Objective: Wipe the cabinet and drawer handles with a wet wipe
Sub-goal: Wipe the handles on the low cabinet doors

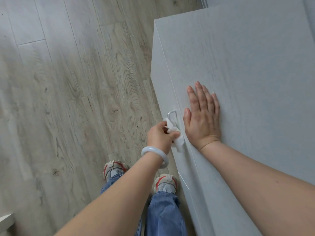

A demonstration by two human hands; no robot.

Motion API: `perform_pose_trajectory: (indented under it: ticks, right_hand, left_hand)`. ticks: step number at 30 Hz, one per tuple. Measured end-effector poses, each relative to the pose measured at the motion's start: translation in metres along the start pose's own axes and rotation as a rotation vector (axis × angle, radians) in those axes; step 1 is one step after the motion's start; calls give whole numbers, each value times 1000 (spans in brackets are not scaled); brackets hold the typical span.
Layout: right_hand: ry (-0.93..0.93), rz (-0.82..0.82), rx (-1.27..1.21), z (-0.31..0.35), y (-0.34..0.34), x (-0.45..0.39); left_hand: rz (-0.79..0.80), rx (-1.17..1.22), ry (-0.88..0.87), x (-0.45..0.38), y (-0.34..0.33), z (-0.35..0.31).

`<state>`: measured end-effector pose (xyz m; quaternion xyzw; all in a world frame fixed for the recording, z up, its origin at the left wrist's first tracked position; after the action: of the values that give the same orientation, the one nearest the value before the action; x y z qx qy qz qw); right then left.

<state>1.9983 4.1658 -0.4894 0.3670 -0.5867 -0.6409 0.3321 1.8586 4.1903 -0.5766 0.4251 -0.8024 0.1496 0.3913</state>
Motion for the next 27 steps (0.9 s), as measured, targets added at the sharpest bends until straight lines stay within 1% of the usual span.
perform_pose_trajectory:
  ticks: [2, 4, 8, 12, 14, 16, 20, 23, 27]
  right_hand:
    - [0, 10, -1, 0, -1, 1]
    - [0, 16, -2, -1, -1, 1]
    - [-4, 20, -9, 0, -1, 0]
    - [-4, 4, -15, 0, 1, 1]
    - [-4, 11, -15, 0, 1, 0]
    - [-5, 18, -14, 0, 0, 0]
    - [-6, 17, -10, 0, 0, 0]
    - [-8, 26, 4, 0, -1, 0]
    - [-6, 26, 5, 0, -2, 0]
  left_hand:
    - [-23, 23, -52, -12, 7, -19]
    - [-11, -11, -109, -27, 13, -38]
    - [79, -257, -255, -43, 13, -65]
    - [29, -482, -480, -32, 4, -79]
    - [-15, -475, -512, -31, 4, -76]
    - [-34, -383, -457, -33, 8, -67]
    - [-4, -62, -216, -36, 13, -45]
    - [-8, 207, -68, -30, 13, -31]
    - [-79, 420, 39, -18, 10, -16]
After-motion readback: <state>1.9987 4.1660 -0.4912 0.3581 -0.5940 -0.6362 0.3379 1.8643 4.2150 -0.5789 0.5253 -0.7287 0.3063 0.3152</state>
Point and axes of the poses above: each hand's wrist, its own x-axis away from the middle knuckle, its own y-axis out of the back of the hand, z = x × y, the point moved 8 cm from there along -x, towards the middle knuckle, and after that the axes turned 4 degrees about x, right-handed, at the moved point
